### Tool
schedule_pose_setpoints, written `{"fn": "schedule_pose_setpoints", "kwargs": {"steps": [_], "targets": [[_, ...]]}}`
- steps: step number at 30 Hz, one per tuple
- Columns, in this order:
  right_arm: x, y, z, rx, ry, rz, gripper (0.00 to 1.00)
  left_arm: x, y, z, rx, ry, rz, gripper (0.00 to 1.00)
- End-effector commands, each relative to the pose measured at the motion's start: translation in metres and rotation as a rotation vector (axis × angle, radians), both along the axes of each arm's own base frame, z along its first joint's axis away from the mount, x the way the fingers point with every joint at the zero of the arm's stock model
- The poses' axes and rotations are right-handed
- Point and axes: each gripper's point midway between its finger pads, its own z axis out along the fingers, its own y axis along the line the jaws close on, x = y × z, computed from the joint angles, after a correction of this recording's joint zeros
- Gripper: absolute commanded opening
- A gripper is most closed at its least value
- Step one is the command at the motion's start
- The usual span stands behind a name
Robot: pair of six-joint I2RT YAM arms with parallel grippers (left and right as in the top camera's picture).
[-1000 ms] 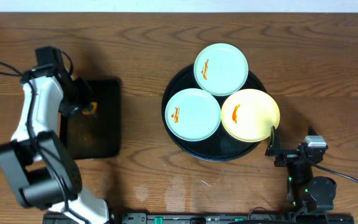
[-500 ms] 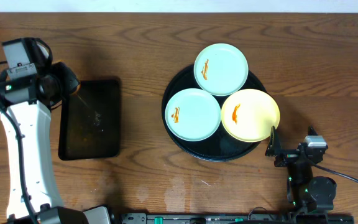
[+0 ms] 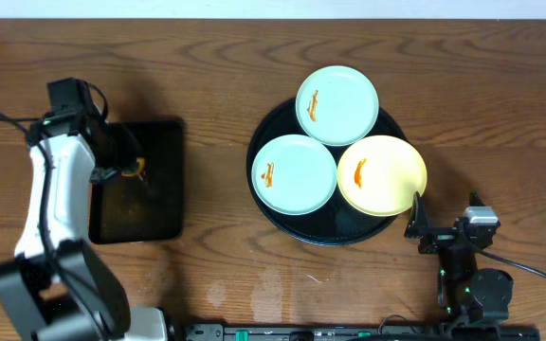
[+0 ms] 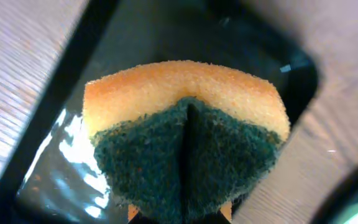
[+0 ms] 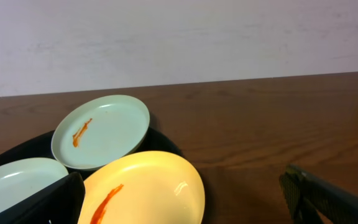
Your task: Clean dirty plates on tray and stack at the side
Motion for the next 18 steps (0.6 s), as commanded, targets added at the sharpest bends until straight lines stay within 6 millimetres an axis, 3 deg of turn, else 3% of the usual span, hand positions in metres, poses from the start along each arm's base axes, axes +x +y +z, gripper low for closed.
{"fn": "schedule_pose_setpoints", "kwargs": {"steps": [1, 4, 6, 8, 13, 16, 18], "targets": [[0.000, -0.003, -0.001, -0.013, 0.000, -0.015, 0.99, 0.005, 0.003, 0.074, 0.072, -0.200, -0.016, 0.07], [0.000, -0.003, -0.001, -0.013, 0.000, -0.015, 0.99, -0.001, 0.005, 0.099, 0.119, -0.276, -0.005, 0.07], [0.000, -0.003, -0.001, -0.013, 0.000, -0.015, 0.99, -0.001, 0.012, 0.095, 0.154, -0.280, 0.012, 0.07], [0.000, -0.003, -0.001, -0.013, 0.000, -0.015, 0.99, -0.002, 0.014, 0.073, 0.154, -0.239, 0.017, 0.08], [0.000, -0.003, -0.001, -0.013, 0.000, -0.015, 0.99, -0.004, 0.014, -0.011, 0.105, -0.079, 0.013, 0.08], [0.000, -0.003, -0.001, -0.013, 0.000, -0.015, 0.99, -0.003, 0.014, -0.024, 0.095, -0.044, 0.009, 0.08], [0.000, -0.003, -0.001, -0.013, 0.000, -0.015, 0.99, 0.002, 0.015, -0.011, 0.106, -0.080, 0.011, 0.07]]}}
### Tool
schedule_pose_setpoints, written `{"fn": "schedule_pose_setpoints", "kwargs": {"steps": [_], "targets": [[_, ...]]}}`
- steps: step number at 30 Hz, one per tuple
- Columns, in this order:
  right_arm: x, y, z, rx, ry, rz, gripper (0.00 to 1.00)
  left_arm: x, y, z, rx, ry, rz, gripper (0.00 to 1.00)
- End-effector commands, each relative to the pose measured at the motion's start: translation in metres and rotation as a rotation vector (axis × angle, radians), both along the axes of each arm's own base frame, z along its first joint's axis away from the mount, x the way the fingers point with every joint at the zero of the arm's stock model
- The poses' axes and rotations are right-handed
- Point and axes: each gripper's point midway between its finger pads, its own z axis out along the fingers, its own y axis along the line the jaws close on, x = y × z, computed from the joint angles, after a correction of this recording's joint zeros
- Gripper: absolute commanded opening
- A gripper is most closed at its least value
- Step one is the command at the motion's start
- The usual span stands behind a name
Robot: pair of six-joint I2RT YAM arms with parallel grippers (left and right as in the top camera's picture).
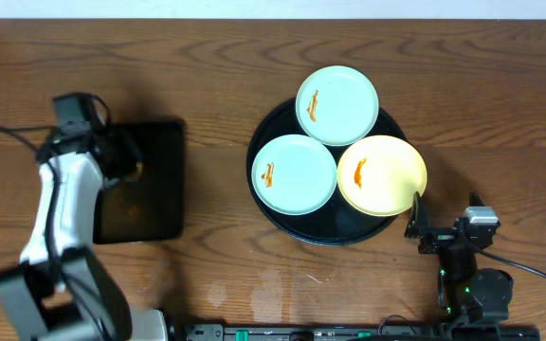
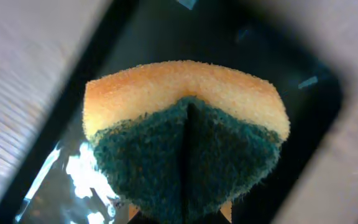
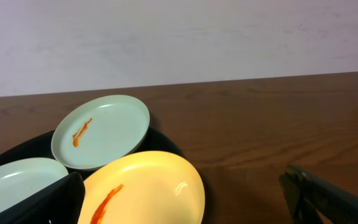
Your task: Clean dirty plates on tray and stack at the side
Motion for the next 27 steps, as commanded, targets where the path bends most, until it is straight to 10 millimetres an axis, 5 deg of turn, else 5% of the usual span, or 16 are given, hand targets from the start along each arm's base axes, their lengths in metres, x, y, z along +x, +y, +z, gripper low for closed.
{"fn": "schedule_pose_setpoints", "kwargs": {"steps": [1, 9, 13, 16, 19, 23, 25, 27], "targets": [[0.000, -0.003, -0.001, -0.013, 0.000, -0.015, 0.99, 0.016, 0.010, 0.042, 0.064, -0.116, -0.005, 0.07], [0.000, -0.003, -0.001, -0.013, 0.000, -0.015, 0.99, 0.031, 0.005, 0.200, 0.205, -0.601, -0.071, 0.07], [0.000, -0.003, -0.001, -0.013, 0.000, -0.015, 0.99, 0.024, 0.004, 0.233, 0.259, -0.703, -0.091, 0.07], [0.000, -0.003, -0.001, -0.013, 0.000, -0.015, 0.99, 0.024, 0.004, 0.218, 0.257, -0.661, -0.106, 0.07], [0.000, -0.003, -0.001, -0.013, 0.000, -0.015, 0.99, 0.027, 0.005, 0.172, 0.218, -0.546, -0.114, 0.07], [0.000, -0.003, -0.001, -0.013, 0.000, -0.015, 0.99, 0.025, 0.004, 0.066, 0.137, -0.308, -0.129, 0.07], [0.000, -0.003, -0.001, -0.013, 0.000, -0.015, 0.99, 0.026, 0.004, 0.046, 0.129, -0.252, -0.155, 0.07], [0.000, -0.003, -0.001, -0.013, 0.000, -0.015, 0.99, 0.031, 0.006, 0.051, 0.136, -0.266, -0.159, 0.07]]}}
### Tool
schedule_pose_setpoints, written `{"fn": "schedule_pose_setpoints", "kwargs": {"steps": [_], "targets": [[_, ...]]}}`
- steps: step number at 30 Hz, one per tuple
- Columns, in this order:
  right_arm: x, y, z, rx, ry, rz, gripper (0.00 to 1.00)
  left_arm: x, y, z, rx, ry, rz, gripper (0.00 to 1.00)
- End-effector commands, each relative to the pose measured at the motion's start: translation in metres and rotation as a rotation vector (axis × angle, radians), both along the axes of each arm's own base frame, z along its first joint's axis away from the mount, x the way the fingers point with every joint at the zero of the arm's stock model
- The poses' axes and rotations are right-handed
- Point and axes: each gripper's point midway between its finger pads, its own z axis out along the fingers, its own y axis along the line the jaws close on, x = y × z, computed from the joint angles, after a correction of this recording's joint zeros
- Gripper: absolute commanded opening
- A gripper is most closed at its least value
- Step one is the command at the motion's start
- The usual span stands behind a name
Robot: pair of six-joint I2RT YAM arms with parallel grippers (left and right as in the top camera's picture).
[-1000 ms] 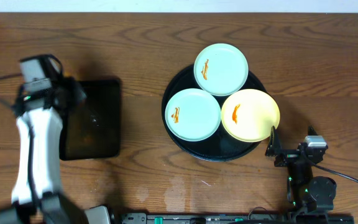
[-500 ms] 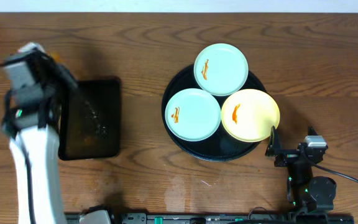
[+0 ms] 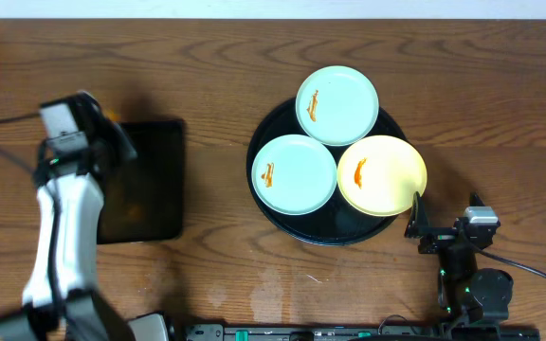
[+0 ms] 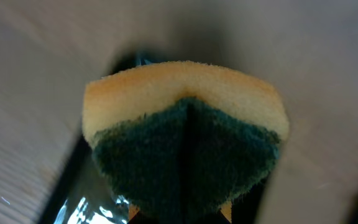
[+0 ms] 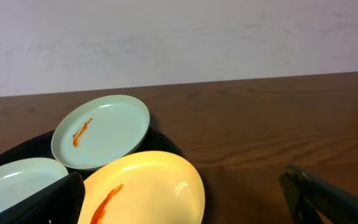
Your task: Clean dirty plates on tray and stack at the side
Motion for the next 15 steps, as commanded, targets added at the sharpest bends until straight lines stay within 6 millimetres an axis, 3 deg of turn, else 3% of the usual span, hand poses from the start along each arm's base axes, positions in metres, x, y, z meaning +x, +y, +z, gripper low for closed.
{"fn": "schedule_pose_setpoints", "kwargs": {"steps": [1, 5, 6, 9, 12, 13, 15], "targets": [[0.000, -0.004, -0.001, -0.013, 0.000, -0.015, 0.99, 0.011, 0.003, 0.023, 0.042, -0.059, -0.038, 0.08], [0.000, -0.004, -0.001, -0.013, 0.001, -0.015, 0.99, 0.014, 0.004, 0.099, 0.102, -0.245, -0.035, 0.07], [0.000, -0.004, -0.001, -0.013, 0.001, -0.015, 0.99, 0.009, 0.003, 0.131, 0.129, -0.329, -0.034, 0.07], [0.000, -0.004, -0.001, -0.013, 0.000, -0.015, 0.99, -0.006, -0.002, 0.177, 0.172, -0.461, -0.033, 0.07], [0.000, -0.004, -0.001, -0.013, 0.000, -0.015, 0.99, -0.012, -0.003, 0.184, 0.181, -0.487, -0.031, 0.07], [0.000, -0.004, -0.001, -0.013, 0.001, -0.015, 0.99, -0.011, -0.003, 0.176, 0.174, -0.468, -0.032, 0.07], [0.000, -0.004, -0.001, -0.013, 0.001, -0.015, 0.99, -0.008, -0.002, 0.140, 0.143, -0.384, -0.031, 0.07]]}}
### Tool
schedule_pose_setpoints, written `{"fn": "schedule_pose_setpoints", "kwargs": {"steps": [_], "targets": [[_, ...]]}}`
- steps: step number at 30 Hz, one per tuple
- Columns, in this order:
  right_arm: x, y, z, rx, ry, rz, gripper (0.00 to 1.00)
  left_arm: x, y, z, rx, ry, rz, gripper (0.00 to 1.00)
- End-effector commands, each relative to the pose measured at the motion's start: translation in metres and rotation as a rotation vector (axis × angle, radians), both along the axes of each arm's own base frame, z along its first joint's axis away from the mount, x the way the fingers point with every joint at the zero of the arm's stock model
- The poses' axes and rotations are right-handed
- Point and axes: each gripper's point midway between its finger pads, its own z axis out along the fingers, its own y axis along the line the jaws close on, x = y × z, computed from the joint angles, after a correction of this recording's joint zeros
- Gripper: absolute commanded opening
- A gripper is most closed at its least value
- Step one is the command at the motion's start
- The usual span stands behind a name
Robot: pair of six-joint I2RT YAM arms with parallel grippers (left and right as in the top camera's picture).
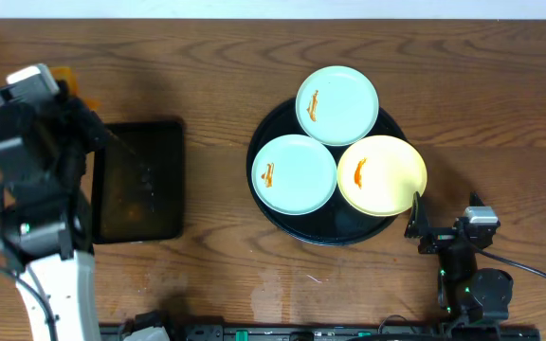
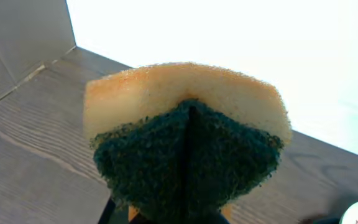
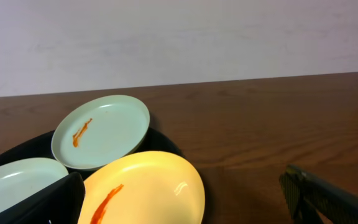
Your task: Clean dirty plates on tray and stack at the side
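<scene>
Three dirty plates lie on a round black tray (image 1: pixel 273 213), each with an orange smear: a pale green plate (image 1: pixel 337 104) at the back, a second green plate (image 1: pixel 294 173) at the front left and a yellow plate (image 1: pixel 381 174) at the front right. My left gripper (image 2: pixel 180 214) is shut on a folded yellow sponge (image 2: pixel 185 124) with a dark green scouring face. It is held high over the table's far left, where a corner of the sponge (image 1: pixel 62 74) shows. My right gripper (image 3: pixel 182 205) rests open just in front of the yellow plate (image 3: pixel 145 186).
A black rectangular tray (image 1: pixel 140 180) with wet patches lies at the left, beneath and right of my raised left arm. A cardboard edge sits at the table's far left corner. Bare wood lies between the two trays and right of the round tray.
My left arm has risen from the rectangular tray's far left corner to well above the table. The sponge is still in its grip, with wall and table behind it. The right arm is unchanged.
My left gripper first held the sponge low over the black rectangular tray. It then stood nearer the tray's far left side, then at its far corner, and now high above the table. The plates and my right gripper have stayed where they were.
</scene>
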Motion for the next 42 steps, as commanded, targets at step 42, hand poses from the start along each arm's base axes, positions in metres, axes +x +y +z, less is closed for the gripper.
{"fn": "schedule_pose_setpoints", "kwargs": {"steps": [42], "targets": [[0.000, -0.003, -0.001, -0.013, 0.001, -0.015, 0.99, -0.016, 0.005, -0.025, 0.024, 0.039, 0.044, 0.08]]}}
